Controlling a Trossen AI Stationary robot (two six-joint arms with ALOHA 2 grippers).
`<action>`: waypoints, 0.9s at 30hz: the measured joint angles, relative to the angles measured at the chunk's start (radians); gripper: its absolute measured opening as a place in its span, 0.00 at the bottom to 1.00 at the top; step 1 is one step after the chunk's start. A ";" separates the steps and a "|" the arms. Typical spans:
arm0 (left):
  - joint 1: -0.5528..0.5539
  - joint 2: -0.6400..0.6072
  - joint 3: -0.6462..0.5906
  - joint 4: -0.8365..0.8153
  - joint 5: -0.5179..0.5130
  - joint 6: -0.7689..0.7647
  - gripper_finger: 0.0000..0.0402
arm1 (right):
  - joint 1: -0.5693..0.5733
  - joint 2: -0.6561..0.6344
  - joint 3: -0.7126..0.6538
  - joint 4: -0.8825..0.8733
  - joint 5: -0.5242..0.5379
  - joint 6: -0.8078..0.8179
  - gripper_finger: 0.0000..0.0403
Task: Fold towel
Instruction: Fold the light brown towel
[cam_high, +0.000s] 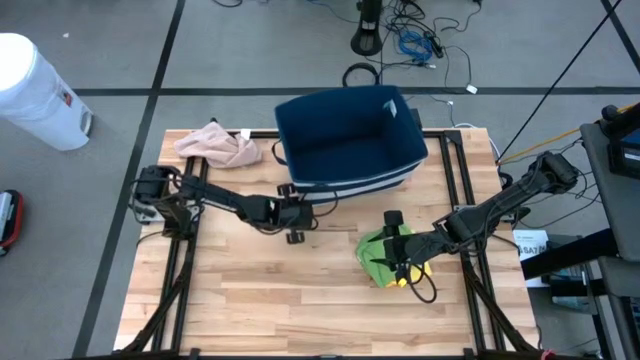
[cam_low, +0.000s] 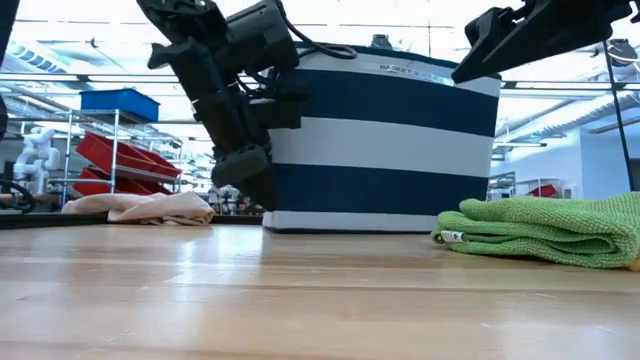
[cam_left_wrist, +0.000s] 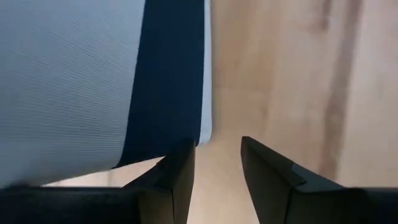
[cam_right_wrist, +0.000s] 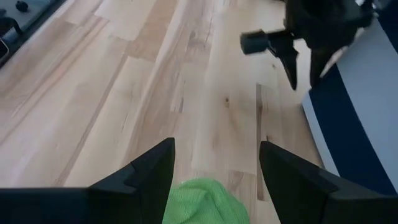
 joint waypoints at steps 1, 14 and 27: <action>0.011 0.000 0.000 0.005 0.000 0.008 0.35 | 0.000 0.000 0.000 0.004 0.000 -0.003 0.55; 0.082 0.000 0.000 0.029 0.012 0.015 0.35 | 0.000 0.000 0.000 0.023 0.002 -0.010 0.55; -0.109 -0.021 0.000 -0.089 -0.056 -0.050 0.35 | 0.000 0.000 0.000 0.036 0.001 -0.070 0.55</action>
